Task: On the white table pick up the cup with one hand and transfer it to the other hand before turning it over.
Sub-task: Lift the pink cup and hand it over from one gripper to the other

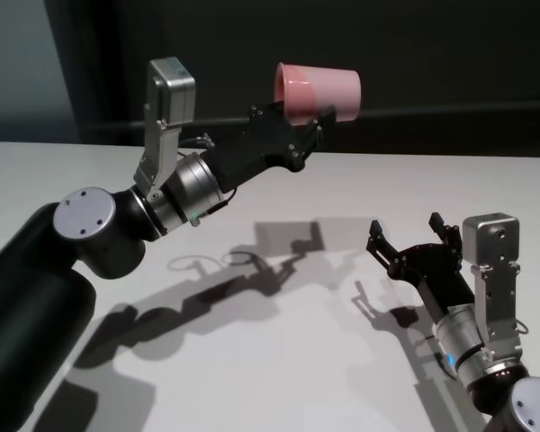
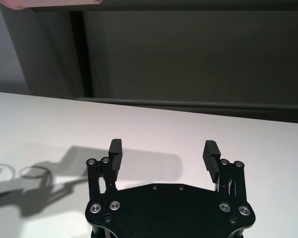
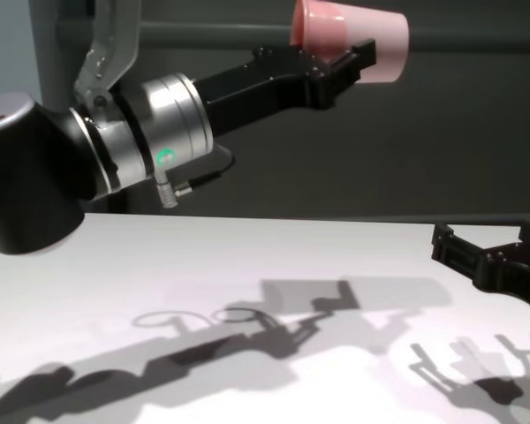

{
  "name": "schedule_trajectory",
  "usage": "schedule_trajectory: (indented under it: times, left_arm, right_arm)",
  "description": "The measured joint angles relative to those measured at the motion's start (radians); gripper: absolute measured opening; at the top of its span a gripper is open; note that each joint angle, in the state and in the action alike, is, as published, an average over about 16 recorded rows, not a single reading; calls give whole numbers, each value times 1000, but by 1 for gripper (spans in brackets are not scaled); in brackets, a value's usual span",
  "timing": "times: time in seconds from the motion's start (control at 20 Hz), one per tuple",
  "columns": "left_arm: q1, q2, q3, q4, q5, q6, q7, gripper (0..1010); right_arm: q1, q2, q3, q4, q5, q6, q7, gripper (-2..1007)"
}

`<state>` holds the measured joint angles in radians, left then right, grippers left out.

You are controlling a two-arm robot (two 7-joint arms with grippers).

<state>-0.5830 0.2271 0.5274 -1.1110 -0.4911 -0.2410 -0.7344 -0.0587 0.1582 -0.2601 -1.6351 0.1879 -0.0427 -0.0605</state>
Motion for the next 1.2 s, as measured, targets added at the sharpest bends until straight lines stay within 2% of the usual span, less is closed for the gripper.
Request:
schedule_trajectory:
  times: [0.55,1.2]
  left_arm:
    - [-19,-20,10,37,-16,-3,-12,201]
    - [-24,-22,16,42,-11,3,-9,201]
  right_arm:
    - [0,0,0,0,0,0,0,1000]
    - [0,0,0,0,0,0,0,1000]
